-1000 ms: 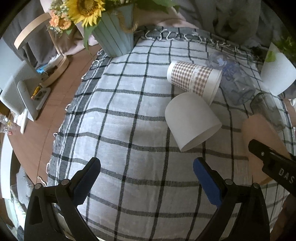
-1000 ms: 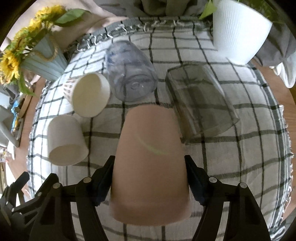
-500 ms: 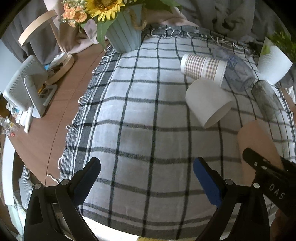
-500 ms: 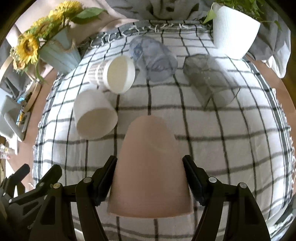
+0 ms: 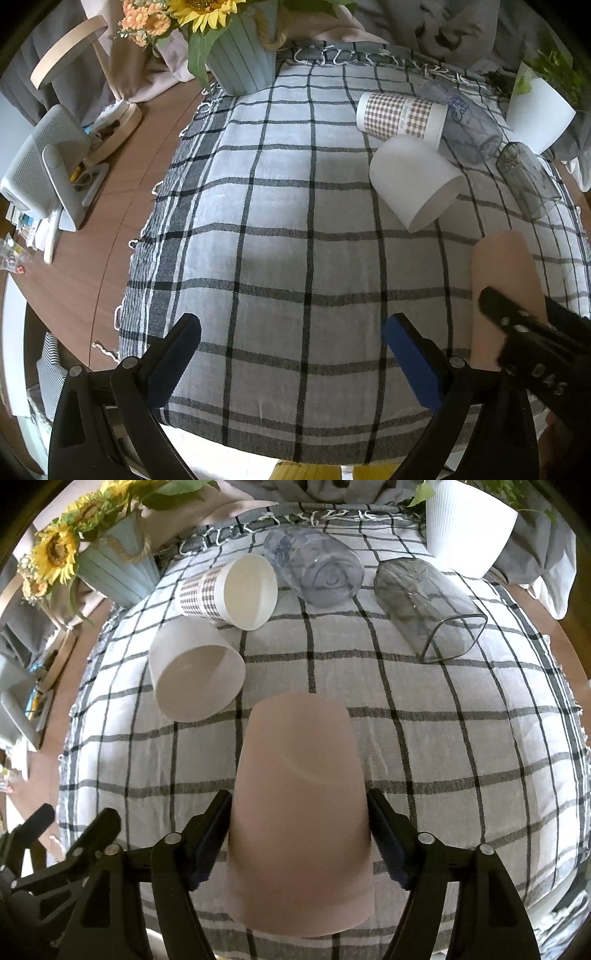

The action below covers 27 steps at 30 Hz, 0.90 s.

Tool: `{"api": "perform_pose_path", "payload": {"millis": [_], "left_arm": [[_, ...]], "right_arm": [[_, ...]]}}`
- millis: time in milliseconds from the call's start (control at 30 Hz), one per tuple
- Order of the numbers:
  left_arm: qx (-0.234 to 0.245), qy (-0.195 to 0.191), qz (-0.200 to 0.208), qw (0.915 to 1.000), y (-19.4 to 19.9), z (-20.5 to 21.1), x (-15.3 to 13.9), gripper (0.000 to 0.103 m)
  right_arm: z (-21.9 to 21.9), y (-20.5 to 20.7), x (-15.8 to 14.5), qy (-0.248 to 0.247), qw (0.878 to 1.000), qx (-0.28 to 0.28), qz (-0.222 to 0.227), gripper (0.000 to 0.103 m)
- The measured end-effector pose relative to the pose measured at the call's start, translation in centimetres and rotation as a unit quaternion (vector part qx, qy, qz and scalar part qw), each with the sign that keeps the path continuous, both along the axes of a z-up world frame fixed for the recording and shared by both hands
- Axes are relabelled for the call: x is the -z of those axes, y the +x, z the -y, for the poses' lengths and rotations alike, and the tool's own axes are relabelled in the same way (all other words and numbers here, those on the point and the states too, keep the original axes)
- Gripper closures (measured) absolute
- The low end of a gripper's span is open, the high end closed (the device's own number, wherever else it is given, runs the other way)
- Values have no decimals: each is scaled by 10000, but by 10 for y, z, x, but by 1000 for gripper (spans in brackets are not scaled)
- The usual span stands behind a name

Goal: Flip cup upside down
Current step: 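Rotate the right tool to turn the pink cup rim-down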

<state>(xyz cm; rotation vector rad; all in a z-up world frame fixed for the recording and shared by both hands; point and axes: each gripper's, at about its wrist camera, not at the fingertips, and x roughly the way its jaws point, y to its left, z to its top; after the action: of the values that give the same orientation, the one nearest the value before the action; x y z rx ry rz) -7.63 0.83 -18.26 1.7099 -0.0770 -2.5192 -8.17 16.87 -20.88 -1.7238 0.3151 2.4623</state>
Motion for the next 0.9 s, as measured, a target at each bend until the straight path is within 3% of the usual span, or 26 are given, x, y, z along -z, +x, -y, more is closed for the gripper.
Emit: {"api": "perform_pose_path", "payload": {"millis": [167,300,433,767,900], "left_arm": [[174,193,-21,9997,-1,-11,-19,1],[564,826,173,9948,-14,-38,-31,1],[1008,1030,357,9889,-29,-77,-34,2],[1180,1233,1158,9785,-68,-134,3,10],[1044,1285,1481,9750,-79,-142,22,19]], "right_arm": [[-16,19,-48,128,9969,292,-722,20],[-40,28,-86,276,9903,620,-1210,19],[-61,27,-105,392,9863,805,-1385,19],[-123,26,-94,230,9848,1268,-1167,19],[-137,20,-81,91,9876,1225,-978,19]]}}
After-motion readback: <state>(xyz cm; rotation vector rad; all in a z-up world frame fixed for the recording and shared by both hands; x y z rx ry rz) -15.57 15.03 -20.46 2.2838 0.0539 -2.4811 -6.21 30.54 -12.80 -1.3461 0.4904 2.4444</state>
